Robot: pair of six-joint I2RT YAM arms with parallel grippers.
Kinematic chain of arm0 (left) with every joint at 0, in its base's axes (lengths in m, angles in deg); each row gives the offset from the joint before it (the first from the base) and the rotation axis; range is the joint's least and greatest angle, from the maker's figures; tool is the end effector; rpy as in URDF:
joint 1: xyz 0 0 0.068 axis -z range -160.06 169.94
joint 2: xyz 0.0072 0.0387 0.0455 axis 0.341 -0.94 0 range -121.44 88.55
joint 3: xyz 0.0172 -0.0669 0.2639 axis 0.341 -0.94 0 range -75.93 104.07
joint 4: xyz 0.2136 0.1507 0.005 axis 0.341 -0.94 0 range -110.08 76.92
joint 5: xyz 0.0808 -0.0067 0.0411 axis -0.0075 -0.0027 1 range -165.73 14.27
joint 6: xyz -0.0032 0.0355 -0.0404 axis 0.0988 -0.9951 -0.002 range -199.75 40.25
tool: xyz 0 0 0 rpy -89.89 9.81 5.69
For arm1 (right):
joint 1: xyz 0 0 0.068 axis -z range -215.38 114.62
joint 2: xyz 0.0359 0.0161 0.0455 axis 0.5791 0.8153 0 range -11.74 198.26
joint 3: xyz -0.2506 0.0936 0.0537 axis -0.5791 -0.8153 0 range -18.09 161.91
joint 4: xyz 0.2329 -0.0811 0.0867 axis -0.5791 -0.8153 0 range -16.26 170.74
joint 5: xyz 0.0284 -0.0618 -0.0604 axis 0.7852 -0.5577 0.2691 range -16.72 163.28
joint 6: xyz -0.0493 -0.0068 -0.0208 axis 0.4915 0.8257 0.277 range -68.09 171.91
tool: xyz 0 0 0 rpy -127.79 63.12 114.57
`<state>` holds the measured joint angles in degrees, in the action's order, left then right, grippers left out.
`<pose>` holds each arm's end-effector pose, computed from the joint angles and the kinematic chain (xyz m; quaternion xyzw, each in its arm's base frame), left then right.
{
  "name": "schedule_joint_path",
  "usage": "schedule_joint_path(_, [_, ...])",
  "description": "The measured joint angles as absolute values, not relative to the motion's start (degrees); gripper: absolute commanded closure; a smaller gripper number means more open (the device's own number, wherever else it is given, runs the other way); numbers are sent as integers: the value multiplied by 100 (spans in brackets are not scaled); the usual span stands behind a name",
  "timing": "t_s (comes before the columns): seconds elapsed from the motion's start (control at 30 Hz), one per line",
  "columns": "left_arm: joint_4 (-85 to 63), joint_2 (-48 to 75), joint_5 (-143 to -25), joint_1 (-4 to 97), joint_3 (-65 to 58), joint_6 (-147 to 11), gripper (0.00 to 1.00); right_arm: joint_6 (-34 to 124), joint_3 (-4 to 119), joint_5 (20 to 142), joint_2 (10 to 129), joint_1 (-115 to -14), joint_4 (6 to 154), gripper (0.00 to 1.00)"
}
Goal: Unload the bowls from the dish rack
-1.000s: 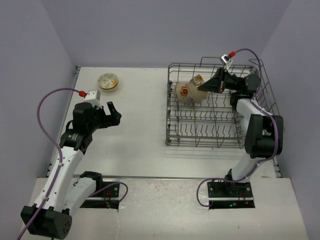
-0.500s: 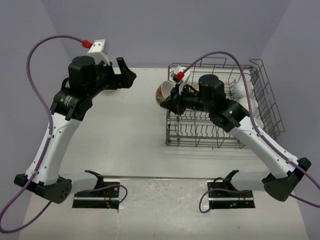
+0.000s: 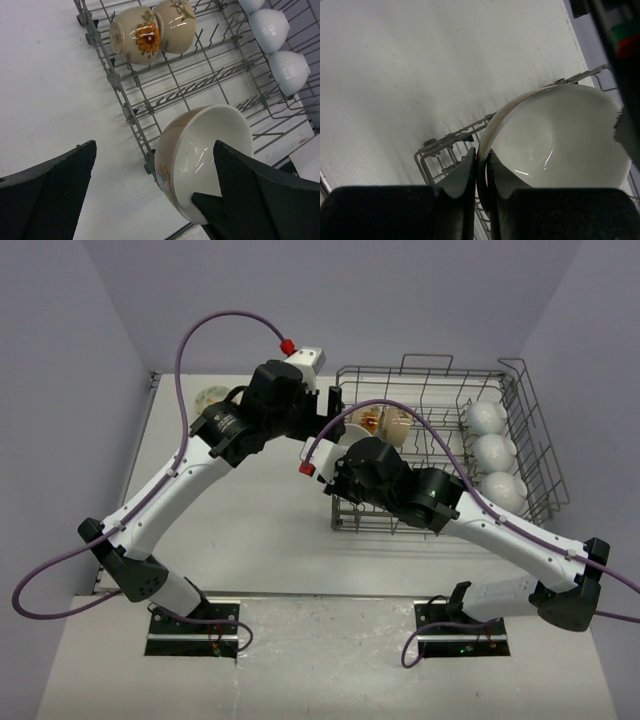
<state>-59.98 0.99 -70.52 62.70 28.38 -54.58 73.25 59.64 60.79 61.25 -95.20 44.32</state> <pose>0.2377 -0.2153 0.4504 0.1100 0.8591 -0.2457 0.4353 0.1447 0.2333 0.3888 -0.5244 0.6938 0.0698 0.4886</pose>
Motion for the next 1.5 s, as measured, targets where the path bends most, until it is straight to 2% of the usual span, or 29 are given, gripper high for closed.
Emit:
schedule_joint_path(0.13, [-6002,74,-7060,6329,2552,-5371,17,7500,5964,5900,6114,-9539,4434,100])
schedule_joint_path(0.17, [-6004,70,-7058,6336,2495,-5371,25,7537,5964,5878,6112,-9544,4439,100])
schedule_joint_path(0.23, [-5993,70,-7054,6369,2388,-5336,34,7607,5964,5828,6112,-9550,4441,100])
schedule_joint_path(0.27, [-5989,70,-7049,6397,2351,-5327,43,7629,5966,5797,6112,-9550,4441,100])
schedule_joint_path(0.43, [-5943,31,-6973,6504,2220,-5292,69,7682,5980,5786,6114,-9570,4452,100])
schedule_joint_path(0.53, [-5906,7,-6920,6561,2220,-5288,72,7686,5980,5797,6119,-9590,4447,100])
schedule_joint_path(0.57, [-5899,2,-6899,6561,2220,-5285,89,7686,5980,5802,6119,-9600,4454,100])
schedule_joint_path(0.6, [-5884,-6,-6890,6561,2220,-5253,100,7695,5980,5830,6128,-9609,4476,100])
schedule_joint_path(0.83, [-5952,-57,-6520,6596,2213,-5377,100,7771,6039,5894,6202,-9629,4646,100])
schedule_joint_path(0.9, [-5878,68,-6341,6616,2093,-5316,100,7752,6021,5876,6202,-9629,4736,53])
schedule_joint_path(0.93, [-5875,140,-6199,6614,2025,-5270,100,7723,6017,5782,6200,-9631,4825,22])
schedule_joint_path(0.97, [-5882,232,-6007,6592,1934,-5226,100,7728,6014,5692,6187,-9649,4950,14])
schedule_joint_path(1.0, [-5904,315,-5834,6554,1853,-5192,100,7734,6014,5601,6167,-9651,5057,2])
schedule_joint_path(1.13, [-5932,678,-5484,6041,1536,-5030,100,7627,5923,5282,5961,-9620,5398,1])
schedule_joint_path(1.3, [-5659,783,-5635,4550,1252,-4975,100,7109,5623,5214,5330,-9305,5520,1])
schedule_joint_path(1.5, [-4872,-205,-6208,3481,1254,-4888,100,5734,5062,5944,4377,-7740,5708,1])
